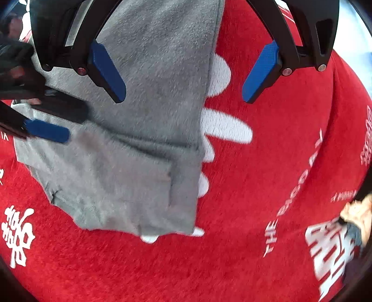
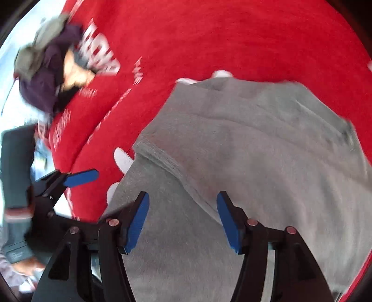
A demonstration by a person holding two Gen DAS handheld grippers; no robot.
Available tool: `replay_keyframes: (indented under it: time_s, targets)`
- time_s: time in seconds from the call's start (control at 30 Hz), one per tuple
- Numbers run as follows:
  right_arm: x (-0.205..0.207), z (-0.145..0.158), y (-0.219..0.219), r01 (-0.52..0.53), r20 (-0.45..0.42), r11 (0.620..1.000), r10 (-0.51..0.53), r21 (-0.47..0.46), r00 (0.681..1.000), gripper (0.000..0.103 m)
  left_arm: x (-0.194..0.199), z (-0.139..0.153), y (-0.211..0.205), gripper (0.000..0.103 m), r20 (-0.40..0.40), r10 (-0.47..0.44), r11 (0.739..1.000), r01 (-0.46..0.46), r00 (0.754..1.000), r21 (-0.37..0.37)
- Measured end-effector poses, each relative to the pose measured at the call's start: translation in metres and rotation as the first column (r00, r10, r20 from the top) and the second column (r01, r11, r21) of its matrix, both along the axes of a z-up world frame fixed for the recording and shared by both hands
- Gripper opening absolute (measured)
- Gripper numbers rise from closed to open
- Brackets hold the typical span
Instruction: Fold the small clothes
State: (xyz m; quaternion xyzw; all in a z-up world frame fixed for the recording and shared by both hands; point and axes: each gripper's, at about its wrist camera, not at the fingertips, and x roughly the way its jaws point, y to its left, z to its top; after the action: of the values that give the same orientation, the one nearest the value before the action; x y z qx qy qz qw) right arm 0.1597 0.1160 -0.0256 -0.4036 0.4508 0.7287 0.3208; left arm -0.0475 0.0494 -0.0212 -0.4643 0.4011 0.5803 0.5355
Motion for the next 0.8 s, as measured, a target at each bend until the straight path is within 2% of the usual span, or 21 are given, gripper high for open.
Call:
replay_keyframes:
  time_s: [0.07,0.17,0.2,0.27,0.3,0.4,0.47,0.53,0.57,0.6,0.7,0.73,0.8]
  targets:
    - [0.037,0.007,0.0,0.131,-0.03,0.991,-0.132,-0.04,0.991,0.064,0.002,0.008,0.008,0.101,0.012,-0.004,1.0,0.003,1.0,0.026]
    - [0.103,0.01,-0.01,0.344,-0.072,0.933,-0.352,-0.101,0.933,0.064,0.005,0.017,0.024,0.101,0.017,-0.007,0.998,0.006,1.0,0.06]
    - [0.125,0.01,-0.015,0.41,-0.077,0.904,-0.421,-0.124,0.904,0.064,0.007,0.02,0.03,0.101,0.015,-0.011,0.997,0.01,1.0,0.072]
    - [0.176,0.005,-0.028,0.539,-0.083,0.821,-0.56,-0.189,0.824,0.064,0.012,0.022,0.042,0.101,0.007,-0.015,0.996,0.014,1.0,0.086]
    - [0.191,0.001,-0.032,0.574,-0.084,0.79,-0.601,-0.216,0.795,0.064,0.015,0.021,0.051,0.101,0.003,-0.016,0.996,0.016,1.0,0.089]
    - [0.235,-0.02,-0.055,0.672,-0.091,0.663,-0.731,-0.33,0.676,0.064,0.025,0.013,0.066,0.101,-0.011,-0.02,0.996,0.021,1.0,0.088]
    - [0.248,-0.032,-0.06,0.704,-0.079,0.608,-0.774,-0.367,0.628,0.063,0.031,0.002,0.073,0.101,-0.066,-0.024,0.997,0.028,0.998,0.065]
    - [0.257,-0.045,-0.056,0.739,-0.073,0.561,-0.812,-0.371,0.58,0.05,0.033,-0.01,0.074,0.101,-0.116,-0.029,0.999,0.033,0.993,0.031]
    - [0.26,-0.046,-0.053,0.753,-0.082,0.548,-0.824,-0.364,0.56,0.028,0.031,-0.013,0.072,0.101,-0.129,-0.025,0.999,0.028,0.991,0.021]
    - [0.258,-0.045,-0.05,0.764,-0.089,0.542,-0.831,-0.349,0.548,0.01,0.029,-0.015,0.07,0.101,-0.134,-0.018,1.0,0.02,0.991,0.015]
    - [0.26,-0.037,-0.039,0.788,-0.083,0.554,-0.828,-0.269,0.554,0.009,0.02,-0.022,0.063,0.101,-0.15,-0.017,1.0,0.016,0.989,-0.003]
    - [0.26,-0.041,-0.038,0.782,-0.065,0.564,-0.82,-0.266,0.569,0.009,0.019,-0.026,0.061,0.101,-0.147,-0.023,1.0,0.022,0.989,-0.007]
    - [0.265,-0.049,-0.043,0.776,-0.048,0.564,-0.816,-0.281,0.576,0.009,0.014,-0.028,0.058,0.102,-0.119,-0.019,1.0,0.02,0.993,0.008]
